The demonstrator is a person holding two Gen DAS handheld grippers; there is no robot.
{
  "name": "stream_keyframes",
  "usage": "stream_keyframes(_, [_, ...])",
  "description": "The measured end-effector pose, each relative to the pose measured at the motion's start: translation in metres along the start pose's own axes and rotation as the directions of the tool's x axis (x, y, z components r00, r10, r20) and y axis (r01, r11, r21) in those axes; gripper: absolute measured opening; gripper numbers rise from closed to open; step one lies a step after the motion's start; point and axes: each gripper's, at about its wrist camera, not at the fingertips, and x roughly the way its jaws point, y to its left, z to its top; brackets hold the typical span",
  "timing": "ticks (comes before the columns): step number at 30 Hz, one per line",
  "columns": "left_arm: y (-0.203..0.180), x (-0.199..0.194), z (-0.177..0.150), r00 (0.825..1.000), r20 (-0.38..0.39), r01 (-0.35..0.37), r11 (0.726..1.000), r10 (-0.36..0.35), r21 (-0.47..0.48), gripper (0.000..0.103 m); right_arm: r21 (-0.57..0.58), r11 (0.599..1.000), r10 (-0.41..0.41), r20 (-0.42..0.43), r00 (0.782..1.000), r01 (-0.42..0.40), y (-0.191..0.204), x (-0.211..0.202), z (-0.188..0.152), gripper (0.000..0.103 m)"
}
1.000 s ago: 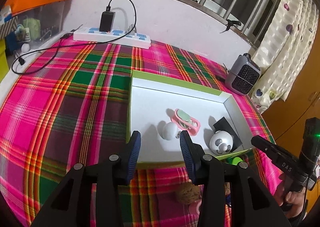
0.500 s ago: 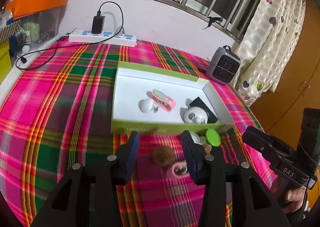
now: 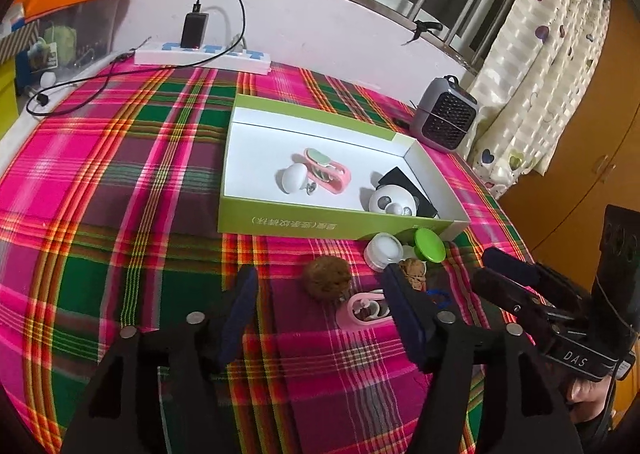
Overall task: Organize objects
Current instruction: 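Withdraw both tools from the box toward the walnuts and green lid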
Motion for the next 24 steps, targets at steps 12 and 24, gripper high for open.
stream_keyframes(12, [0.006, 0.014, -0.001, 1.0, -0.019, -0.002, 1.0, 0.002, 0.015, 0.078, 0.033, 0.999, -0.026, -0.051, 0.998, 0.028, -0.001, 0.026, 0.01, 0.055])
stream_keyframes(24, [0.016, 0.015, 0.0, 1.0, -0.023, -0.005, 0.999, 0.004, -0.034, 0.078, 0.043, 0.998, -0.043, -0.096, 0.994, 0.047, 0.001, 0.05, 0.017, 0.04])
